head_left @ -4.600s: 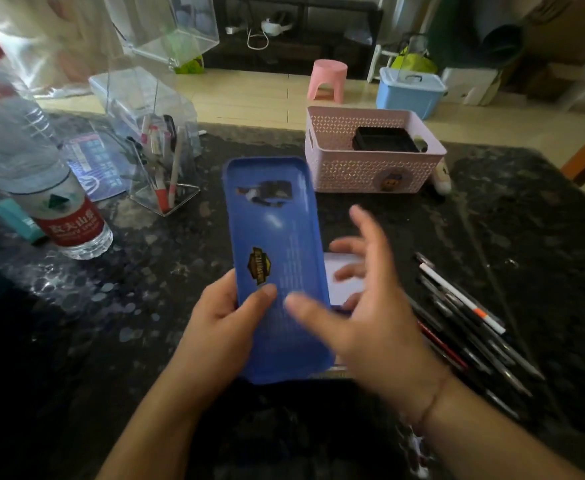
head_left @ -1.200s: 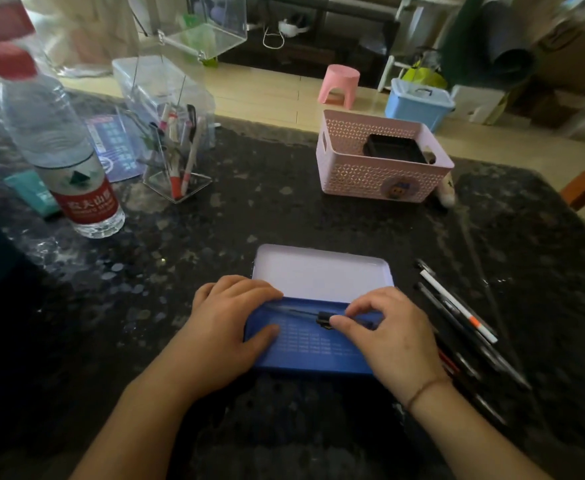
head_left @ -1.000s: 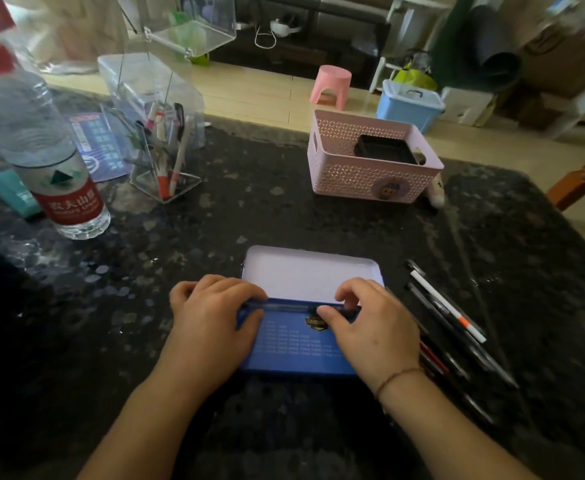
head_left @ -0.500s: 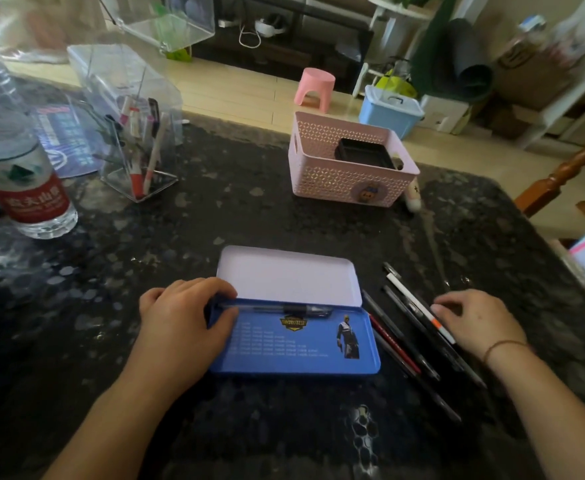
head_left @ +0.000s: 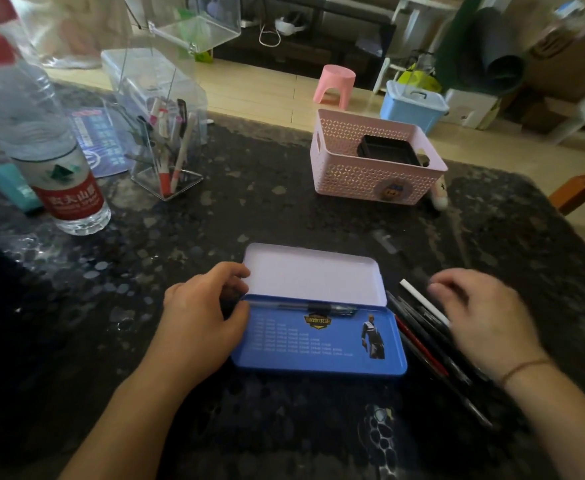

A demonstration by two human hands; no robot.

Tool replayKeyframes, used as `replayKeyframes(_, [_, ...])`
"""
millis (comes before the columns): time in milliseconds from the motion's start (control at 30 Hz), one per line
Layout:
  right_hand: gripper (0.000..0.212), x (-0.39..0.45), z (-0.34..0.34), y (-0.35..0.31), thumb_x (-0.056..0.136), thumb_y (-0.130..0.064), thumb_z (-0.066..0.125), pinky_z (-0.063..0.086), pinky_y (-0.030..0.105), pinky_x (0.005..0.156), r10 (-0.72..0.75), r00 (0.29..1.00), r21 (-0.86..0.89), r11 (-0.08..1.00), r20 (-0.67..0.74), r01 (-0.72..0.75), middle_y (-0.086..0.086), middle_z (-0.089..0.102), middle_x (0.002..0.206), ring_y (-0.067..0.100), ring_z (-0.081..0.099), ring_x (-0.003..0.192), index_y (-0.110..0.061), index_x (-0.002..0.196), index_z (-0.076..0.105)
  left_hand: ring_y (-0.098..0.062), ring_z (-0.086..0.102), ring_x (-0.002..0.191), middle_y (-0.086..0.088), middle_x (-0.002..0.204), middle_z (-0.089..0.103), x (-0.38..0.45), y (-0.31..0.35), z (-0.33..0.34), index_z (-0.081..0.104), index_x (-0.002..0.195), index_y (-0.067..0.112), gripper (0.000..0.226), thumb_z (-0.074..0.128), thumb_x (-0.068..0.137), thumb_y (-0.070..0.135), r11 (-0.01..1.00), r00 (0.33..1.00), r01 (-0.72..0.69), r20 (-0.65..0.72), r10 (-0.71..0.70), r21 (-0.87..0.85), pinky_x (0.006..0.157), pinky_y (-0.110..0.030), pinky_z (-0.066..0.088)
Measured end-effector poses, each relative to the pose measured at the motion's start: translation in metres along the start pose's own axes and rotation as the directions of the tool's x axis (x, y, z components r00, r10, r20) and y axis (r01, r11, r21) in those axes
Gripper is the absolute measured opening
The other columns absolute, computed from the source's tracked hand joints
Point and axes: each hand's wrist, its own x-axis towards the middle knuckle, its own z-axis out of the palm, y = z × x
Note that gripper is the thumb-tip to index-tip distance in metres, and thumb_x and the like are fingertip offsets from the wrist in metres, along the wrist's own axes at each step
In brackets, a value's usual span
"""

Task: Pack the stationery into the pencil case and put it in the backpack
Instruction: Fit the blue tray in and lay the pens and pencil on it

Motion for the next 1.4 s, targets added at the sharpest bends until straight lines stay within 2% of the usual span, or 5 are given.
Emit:
replayKeyframes(167, [0.004,-0.038,0.029,-0.069,0.085,-0.022,0.065,0.05,0.032,0.063,-0.435,0.898,0.097,0.898,0.065,0.429,-0.005,0.064,0.081,0.016,0.056,0.073,-0.022,0.084,0.068,0.002,0.061,0.076,0.017,0.085,0.065,0.001,-0.005,0.004,0.068,0.098,0.028,0.028,0.076,0.075,0.014,0.998,0.999,-0.031,-0.015,0.032,0.053,0.073,-0.018,0.051])
replayKeyframes(600, [0.004,-0.034,0.049,-0.088,0.083,-0.023,0.067,0.05,0.036,0.06,-0.466,0.885,0.084,0.883,0.023,0.463,-0.003,0.066,0.081,0.02,0.055,0.072,-0.02,0.084,0.068,-0.002,0.06,0.078,0.02,0.086,0.063,0.001,-0.012,0.003,0.067,0.089,0.032,0.016,0.073,0.076,0.024,0.99,0.991,-0.133,0.024,0.132,0.035,0.071,-0.022,0.053])
replayKeyframes(867, [0.009,-0.037,0.049,-0.08,0.083,-0.039,0.063,0.049,0.028,0.066,-0.405,0.9,0.177,0.909,0.158,0.378,-0.016,0.063,0.085,0.007,0.051,0.079,-0.031,0.087,0.067,0.002,0.058,0.095,0.026,0.1,0.059,0.001,-0.012,-0.004,0.063,0.086,0.039,0.02,0.069,0.069,0.048,0.98,0.975,-0.188,0.13,0.178,0.063,0.088,-0.033,0.052])
replayKeyframes(1233, [0.01,-0.033,0.052,-0.077,0.077,-0.035,0.07,0.045,0.023,0.064,-0.346,0.935,0.175,0.928,0.074,0.329,-0.013,0.06,0.081,0.008,0.05,0.076,-0.028,0.082,0.066,0.011,0.052,0.085,0.027,0.087,0.056,0.002,-0.01,0.005,0.058,0.089,0.041,0.018,0.068,0.075,0.043,0.987,0.99,-0.122,0.081,0.114,0.106,0.067,-0.009,0.04])
replayKeyframes(1400, [0.009,-0.029,0.056,-0.081,0.078,-0.034,0.07,0.046,0.023,0.064,-0.312,0.946,0.175,0.94,0.093,0.293,-0.014,0.058,0.081,0.006,0.049,0.076,-0.029,0.081,0.064,0.005,0.055,0.093,0.028,0.103,0.057,0.001,-0.005,0.005,0.055,0.114,0.044,0.045,0.068,0.072,0.05,0.984,0.987,-0.113,0.13,0.095,0.138,0.09,-0.035,0.051])
